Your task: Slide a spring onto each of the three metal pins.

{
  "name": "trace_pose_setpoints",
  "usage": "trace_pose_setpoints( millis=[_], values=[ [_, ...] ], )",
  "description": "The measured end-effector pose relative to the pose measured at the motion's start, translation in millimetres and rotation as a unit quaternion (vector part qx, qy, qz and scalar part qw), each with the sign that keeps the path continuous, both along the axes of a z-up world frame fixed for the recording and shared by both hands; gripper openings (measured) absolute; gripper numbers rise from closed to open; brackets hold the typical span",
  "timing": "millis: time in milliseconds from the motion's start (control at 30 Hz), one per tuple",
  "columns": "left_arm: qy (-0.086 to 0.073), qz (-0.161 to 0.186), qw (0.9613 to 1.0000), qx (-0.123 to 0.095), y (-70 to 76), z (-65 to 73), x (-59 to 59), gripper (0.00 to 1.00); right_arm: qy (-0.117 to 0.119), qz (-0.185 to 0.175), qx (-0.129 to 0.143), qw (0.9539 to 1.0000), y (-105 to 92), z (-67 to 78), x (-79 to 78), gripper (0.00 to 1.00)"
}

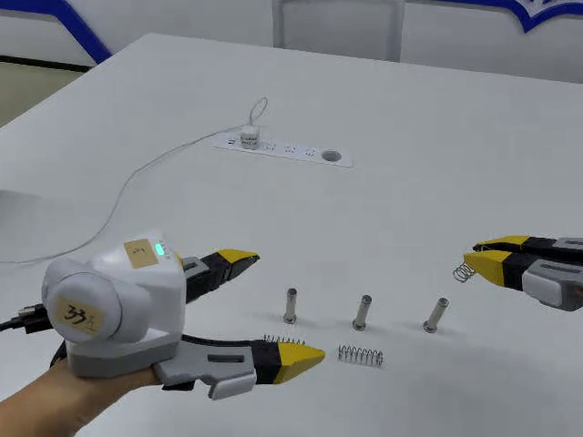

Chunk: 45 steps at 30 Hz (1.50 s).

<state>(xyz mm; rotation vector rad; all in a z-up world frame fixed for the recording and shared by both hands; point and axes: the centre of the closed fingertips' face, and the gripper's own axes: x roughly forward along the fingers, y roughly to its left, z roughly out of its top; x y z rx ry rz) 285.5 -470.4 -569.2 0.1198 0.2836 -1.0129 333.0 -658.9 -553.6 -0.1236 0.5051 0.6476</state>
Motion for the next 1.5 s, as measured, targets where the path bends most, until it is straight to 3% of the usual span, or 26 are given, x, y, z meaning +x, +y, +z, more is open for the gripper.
trace_pose_setpoints(
  millis=[267, 733, 1067, 1467, 1500],
  values=[
    [0.007, 0.023, 0.9996, 0.012, 13.1, -6.2, 3.9, 0.83, 0.015, -0.028, 0.011, 0.9994, -5.3, -15.8, 5.7, 0.11],
    [0.01, 0.026, 0.9995, 0.016, 9.0, -8.8, 0.8, 0.85, 0.049, -0.034, -0.003, 0.9982, -0.4, -45.9, 8.8, 0.11],
    [0.012, 0.034, 0.9992, 0.015, 12.1, -10.5, 1.0, 0.85, 0.054, -0.033, -0.007, 0.9979, 2.0, -54.4, 7.7, 0.11],
    [0.021, 0.051, 0.9984, 0.012, 19.9, -16.1, 0.5, 0.84, 0.069, -0.026, -0.029, 0.9968, 6.7, -76.8, 8.6, 0.11],
    [0.022, 0.052, 0.9984, 0.012, 20.2, -16.2, 0.7, 0.84, 0.058, -0.028, -0.015, 0.9978, 9.6, -73.0, 12.3, 0.11]
  ],
)
